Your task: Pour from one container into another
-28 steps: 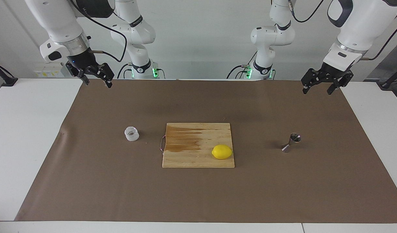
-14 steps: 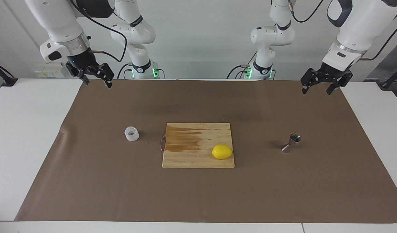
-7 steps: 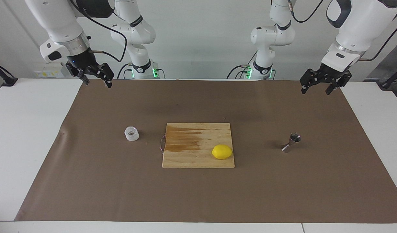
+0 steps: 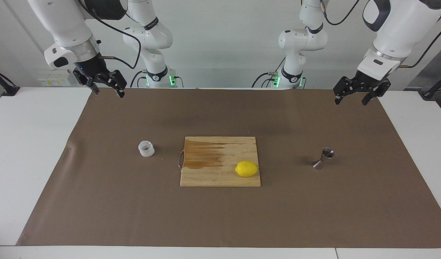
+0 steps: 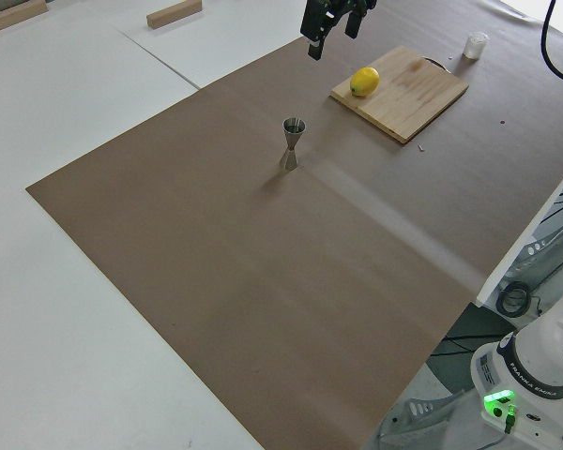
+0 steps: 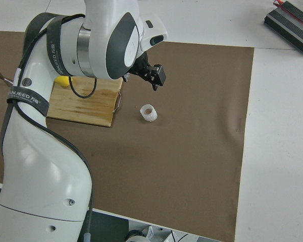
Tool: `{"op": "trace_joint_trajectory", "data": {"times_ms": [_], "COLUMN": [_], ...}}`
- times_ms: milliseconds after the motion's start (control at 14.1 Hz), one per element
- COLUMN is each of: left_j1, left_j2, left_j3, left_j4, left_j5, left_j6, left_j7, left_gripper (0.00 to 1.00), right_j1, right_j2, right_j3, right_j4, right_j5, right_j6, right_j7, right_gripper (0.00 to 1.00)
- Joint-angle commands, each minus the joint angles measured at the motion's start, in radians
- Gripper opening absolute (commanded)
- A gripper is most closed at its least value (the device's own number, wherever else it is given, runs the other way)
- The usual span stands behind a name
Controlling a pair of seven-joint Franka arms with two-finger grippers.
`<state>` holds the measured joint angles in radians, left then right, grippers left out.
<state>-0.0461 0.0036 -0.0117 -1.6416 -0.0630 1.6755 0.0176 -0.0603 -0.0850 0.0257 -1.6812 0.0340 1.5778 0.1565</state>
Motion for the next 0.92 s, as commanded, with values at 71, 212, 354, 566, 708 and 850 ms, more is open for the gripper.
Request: {"op": "trace_joint_trajectory", "data": {"times_ms": [71, 212, 354, 566, 708, 850], "left_j1": [0.072, 0.104, 0.149, 0.19, 0.224, 0.265], "left_j2": [0.103, 0.151, 0.186, 0.237, 0.294, 0.346], "left_j3": [-0.004, -0.004, -0.014, -0.014, -0.016, -0.04], "left_j4": [0.008, 0.02, 0.023, 0.026, 0.063, 0.1], "left_j5": [-0.136, -0.191, -0.23, -0.36, -0.424, -0.457], "left_j6": [-0.023, -0.039, -0.051, -0.149, -0.235, -0.273], "left_j7": [-0.065, -0.083, -0.091, -0.255, -0.377, -0.444], "left_gripper": [1.0, 1.0, 1.0, 1.0, 1.0, 1.0], "right_j1": [-0.015, -0.015, -0.015, -0.015, -0.015, -0.015], "right_j2": [-0.013, -0.013, -0.013, -0.013, -0.013, -0.013], "right_j3": [0.005, 0.005, 0.005, 0.005, 0.005, 0.005], "right_j4": [-0.006, -0.006, -0.006, -0.006, -0.006, -0.006], "right_j5": [0.027, 0.027, 0.027, 0.027, 0.027, 0.027], "right_j6": [0.001, 0.001, 0.001, 0.001, 0.001, 0.001], "right_j7": [-0.028, -0.028, -0.028, -0.028, -0.028, -0.028], "right_gripper": [1.0, 1.0, 1.0, 1.0, 1.0, 1.0]}}
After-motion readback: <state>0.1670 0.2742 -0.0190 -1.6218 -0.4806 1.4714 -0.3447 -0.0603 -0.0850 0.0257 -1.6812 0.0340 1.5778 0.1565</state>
